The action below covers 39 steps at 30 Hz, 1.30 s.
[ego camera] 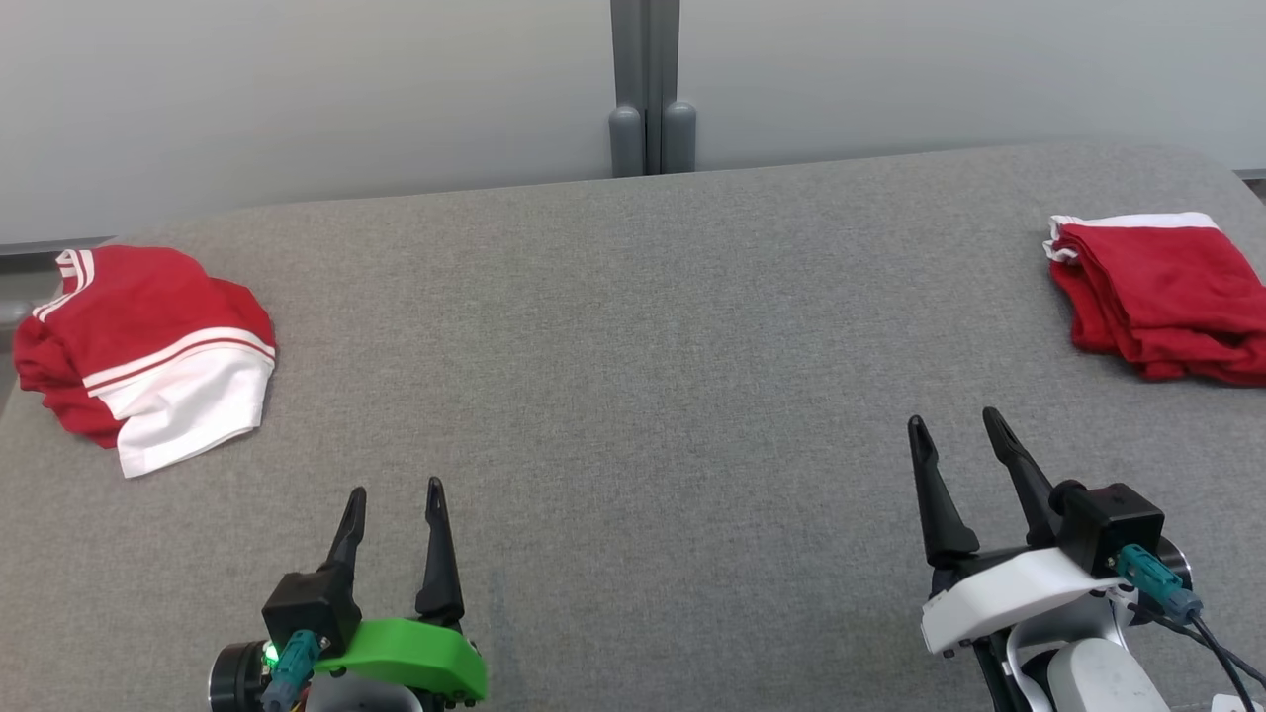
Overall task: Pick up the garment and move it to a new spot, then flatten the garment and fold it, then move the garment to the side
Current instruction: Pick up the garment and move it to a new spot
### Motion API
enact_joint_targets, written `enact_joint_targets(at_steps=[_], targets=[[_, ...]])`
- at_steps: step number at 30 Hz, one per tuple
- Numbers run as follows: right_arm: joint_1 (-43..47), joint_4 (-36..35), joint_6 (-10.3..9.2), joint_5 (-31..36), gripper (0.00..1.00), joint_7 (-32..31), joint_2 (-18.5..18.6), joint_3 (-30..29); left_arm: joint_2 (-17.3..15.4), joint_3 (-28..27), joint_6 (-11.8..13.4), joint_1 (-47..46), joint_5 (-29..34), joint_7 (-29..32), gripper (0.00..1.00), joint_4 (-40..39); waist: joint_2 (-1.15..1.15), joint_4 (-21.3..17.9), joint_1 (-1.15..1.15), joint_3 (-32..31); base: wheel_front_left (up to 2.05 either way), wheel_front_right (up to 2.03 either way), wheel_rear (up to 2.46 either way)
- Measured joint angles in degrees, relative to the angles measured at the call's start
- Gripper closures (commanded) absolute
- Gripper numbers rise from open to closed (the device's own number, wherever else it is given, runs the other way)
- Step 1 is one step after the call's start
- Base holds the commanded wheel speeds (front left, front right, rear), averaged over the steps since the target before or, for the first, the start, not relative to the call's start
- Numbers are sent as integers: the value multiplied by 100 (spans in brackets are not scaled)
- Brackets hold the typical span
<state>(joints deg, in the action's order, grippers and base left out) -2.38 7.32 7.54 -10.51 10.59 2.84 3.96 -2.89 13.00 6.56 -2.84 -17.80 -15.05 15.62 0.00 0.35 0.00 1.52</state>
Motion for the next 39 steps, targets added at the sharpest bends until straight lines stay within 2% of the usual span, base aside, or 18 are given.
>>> enact_joint_targets(at_steps=[8, 14, 20, 33, 39], targets=[[62, -99, 0, 83, 0, -92, 0, -74, 2, 19, 0, -39, 2, 0, 0, -9, 0, 55, 0, 44, 0, 0, 0], [98, -148, 0, 94, 0, -118, 0, -59, 4, 23, 23, -87, 3, 0, 0, -24, 0, 256, 0, 45, 0, 0, 0], [127, -189, 0, 37, 0, -100, -1, -44, 9, -8, 32, -130, 41, -8, 0, -44, 0, 671, 0, 35, 0, 0, 0], [122, -166, 0, 13, 0, -68, -3, -22, 5, -157, 10, -144, 71, -9, 0, -103, 0, 1872, 0, 43, 0, 0, 0], [94, -166, 0, 36, 0, -116, -4, -9, 5, -135, 19, -144, 36, -8, 0, -138, 0, 2244, 0, 85, 0, 0, 0]])
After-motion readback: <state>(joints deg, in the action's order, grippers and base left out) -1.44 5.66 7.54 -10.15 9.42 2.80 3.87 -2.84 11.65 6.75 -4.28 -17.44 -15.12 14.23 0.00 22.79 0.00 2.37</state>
